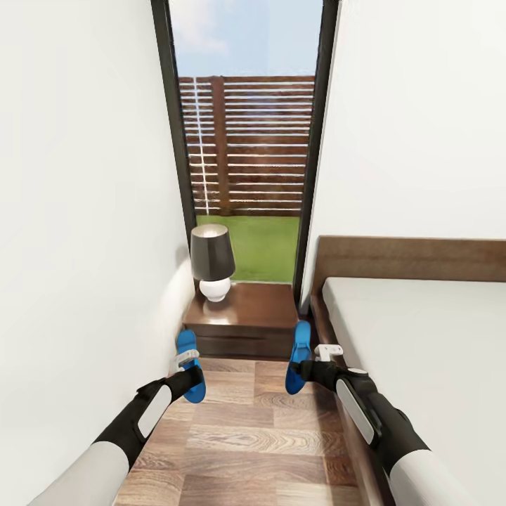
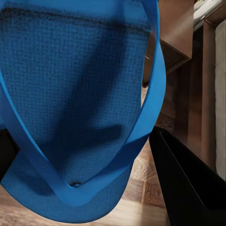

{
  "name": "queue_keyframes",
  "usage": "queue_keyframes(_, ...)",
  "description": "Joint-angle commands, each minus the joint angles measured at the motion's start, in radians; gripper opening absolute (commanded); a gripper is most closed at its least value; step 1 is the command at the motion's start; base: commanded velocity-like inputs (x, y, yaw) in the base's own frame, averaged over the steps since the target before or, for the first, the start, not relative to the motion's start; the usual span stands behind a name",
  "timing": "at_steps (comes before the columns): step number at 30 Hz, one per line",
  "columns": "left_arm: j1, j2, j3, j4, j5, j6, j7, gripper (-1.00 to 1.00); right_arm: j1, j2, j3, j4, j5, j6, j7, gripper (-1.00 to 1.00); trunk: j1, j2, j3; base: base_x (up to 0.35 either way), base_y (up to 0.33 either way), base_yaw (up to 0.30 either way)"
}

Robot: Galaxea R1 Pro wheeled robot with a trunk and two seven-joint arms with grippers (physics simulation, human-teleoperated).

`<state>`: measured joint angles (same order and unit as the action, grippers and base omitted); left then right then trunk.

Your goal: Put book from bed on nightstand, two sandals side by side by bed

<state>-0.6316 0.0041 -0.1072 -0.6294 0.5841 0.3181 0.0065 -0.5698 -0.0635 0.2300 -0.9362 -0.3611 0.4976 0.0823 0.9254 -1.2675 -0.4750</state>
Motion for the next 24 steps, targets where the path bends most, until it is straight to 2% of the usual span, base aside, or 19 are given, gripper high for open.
queue_keyframes(1, 0.000, 0.000, -0.002, -0.001, 0.002, 0.004, 0.000, -1.00, -0.001, -0.001, 0.002, -0.001, -0.001, 0.004, 0.001, -1.00, -0.004, 0.007, 0.002, 0.000, 0.000, 0.000)
queue_keyframes(24, 0.000, 0.000, -0.001, -0.001, 0.002, 0.004, 0.000, -1.00, -0.001, 0.000, 0.002, -0.001, -0.001, 0.004, 0.001, -1.00, -0.092, 0.168, 0.074, 0.000, 0.000, 0.000)
